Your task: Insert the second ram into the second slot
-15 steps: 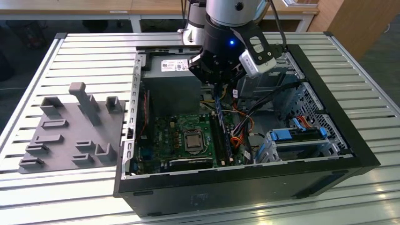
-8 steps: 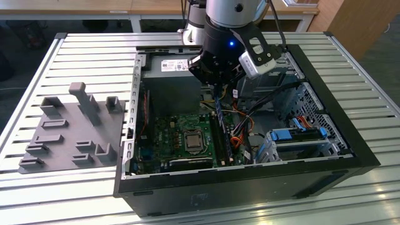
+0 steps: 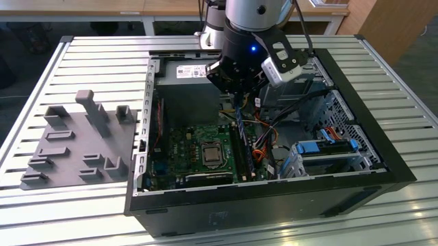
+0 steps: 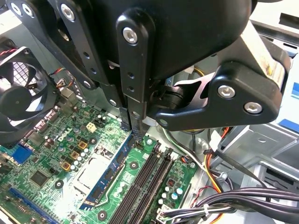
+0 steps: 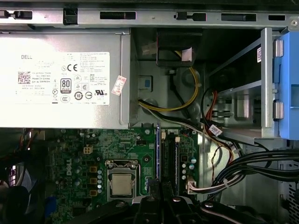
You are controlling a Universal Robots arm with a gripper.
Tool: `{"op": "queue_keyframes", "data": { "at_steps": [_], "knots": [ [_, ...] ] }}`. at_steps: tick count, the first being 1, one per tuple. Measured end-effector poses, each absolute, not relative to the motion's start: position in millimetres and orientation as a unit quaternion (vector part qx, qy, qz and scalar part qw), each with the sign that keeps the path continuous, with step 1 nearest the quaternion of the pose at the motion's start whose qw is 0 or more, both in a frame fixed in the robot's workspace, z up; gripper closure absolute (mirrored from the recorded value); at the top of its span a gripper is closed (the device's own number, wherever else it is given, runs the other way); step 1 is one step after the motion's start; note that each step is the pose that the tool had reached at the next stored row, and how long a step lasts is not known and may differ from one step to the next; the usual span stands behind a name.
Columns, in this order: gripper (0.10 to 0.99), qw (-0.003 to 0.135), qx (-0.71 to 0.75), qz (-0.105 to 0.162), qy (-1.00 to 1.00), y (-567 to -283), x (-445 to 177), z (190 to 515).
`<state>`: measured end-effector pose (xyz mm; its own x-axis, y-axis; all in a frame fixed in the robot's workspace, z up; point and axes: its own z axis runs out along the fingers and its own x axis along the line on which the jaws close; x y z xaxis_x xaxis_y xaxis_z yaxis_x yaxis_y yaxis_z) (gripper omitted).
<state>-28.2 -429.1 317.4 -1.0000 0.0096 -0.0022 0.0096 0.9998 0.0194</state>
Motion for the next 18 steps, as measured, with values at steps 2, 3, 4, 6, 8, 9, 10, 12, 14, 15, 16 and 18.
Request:
{"op": "queue_keyframes", "data": {
  "at_steps": [2,3,4,6,8,9,10,12,14,15,16,18],
  "knots": [
    [0.953,0.001,0.005,0.010,1.000,-429.1,-28.2,317.0],
    [0.953,0.001,0.005,0.010,1.000,-429.1,-28.2,316.0],
    [0.953,0.001,0.005,0.010,1.000,-429.2,-28.2,315.2],
    [0.953,0.001,0.005,0.010,1.000,-429.2,-28.2,314.8],
    [0.953,0.001,0.005,0.010,1.000,-429.2,-28.2,314.4],
    [0.953,0.001,0.005,0.010,1.000,-429.2,-28.2,314.2],
    [0.953,0.001,0.005,0.010,1.000,-429.2,-28.2,314.1],
    [0.953,0.001,0.005,0.010,1.000,-429.2,-28.2,313.7],
    [0.953,0.001,0.005,0.010,1.000,-429.2,-28.2,313.3],
    [0.953,0.001,0.005,0.010,1.000,-429.2,-28.2,313.1],
    [0.953,0.001,0.005,0.010,1.000,-429.2,-28.2,313.0],
    [0.953,0.001,0.005,0.010,1.000,-429.2,-28.2,312.6]
  ]
}}
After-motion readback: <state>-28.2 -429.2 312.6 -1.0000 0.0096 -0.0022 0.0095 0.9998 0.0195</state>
